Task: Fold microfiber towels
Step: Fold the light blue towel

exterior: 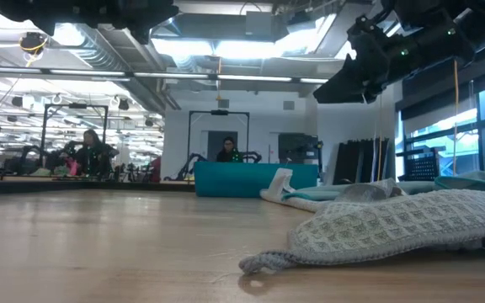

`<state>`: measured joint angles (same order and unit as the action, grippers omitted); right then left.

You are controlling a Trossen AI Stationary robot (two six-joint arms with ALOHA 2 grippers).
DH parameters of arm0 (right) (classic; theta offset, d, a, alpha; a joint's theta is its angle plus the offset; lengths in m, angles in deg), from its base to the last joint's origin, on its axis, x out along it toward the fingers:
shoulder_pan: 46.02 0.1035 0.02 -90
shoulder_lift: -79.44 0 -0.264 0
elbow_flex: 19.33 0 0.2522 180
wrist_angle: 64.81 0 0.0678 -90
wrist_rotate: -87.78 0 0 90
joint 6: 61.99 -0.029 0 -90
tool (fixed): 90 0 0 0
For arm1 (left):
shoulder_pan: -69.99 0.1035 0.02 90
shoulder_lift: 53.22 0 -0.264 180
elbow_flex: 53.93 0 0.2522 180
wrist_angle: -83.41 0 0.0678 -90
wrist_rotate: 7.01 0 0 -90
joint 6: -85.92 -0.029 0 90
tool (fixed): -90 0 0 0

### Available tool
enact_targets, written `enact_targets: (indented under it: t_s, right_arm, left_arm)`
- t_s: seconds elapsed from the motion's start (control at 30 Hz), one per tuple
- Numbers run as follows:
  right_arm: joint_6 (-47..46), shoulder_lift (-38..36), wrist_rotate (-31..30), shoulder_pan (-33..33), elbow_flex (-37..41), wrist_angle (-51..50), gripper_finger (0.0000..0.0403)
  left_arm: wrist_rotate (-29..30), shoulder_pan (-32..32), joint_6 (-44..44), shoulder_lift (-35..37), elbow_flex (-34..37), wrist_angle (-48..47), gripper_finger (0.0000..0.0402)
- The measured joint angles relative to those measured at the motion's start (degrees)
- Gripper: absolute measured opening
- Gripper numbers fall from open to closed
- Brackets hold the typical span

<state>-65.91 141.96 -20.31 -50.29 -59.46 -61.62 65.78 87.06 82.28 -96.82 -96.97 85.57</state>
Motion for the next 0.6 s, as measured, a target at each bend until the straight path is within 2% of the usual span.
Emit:
enact_targets:
  t_s: [0.3,0.4,0.6]
  right_arm:
    - [5.6,0.0,0.1,0.0,0.0,0.0,0.0182]
    - [4.2,0.0,0.4,0.0,0.0,0.0,0.0182]
    - [-2.9,0.0,5.2,0.0,0.0,-3.5,0.0182]
  left_arm:
    - [0.0,0.0,0.0,0.0,0.0,0.0,0.0115]
    - [0.0,0.0,0.0,0.0,0.0,0.0,0.0117]
    - [0.0,0.0,0.0,0.0,0.0,0.0,0.0115]
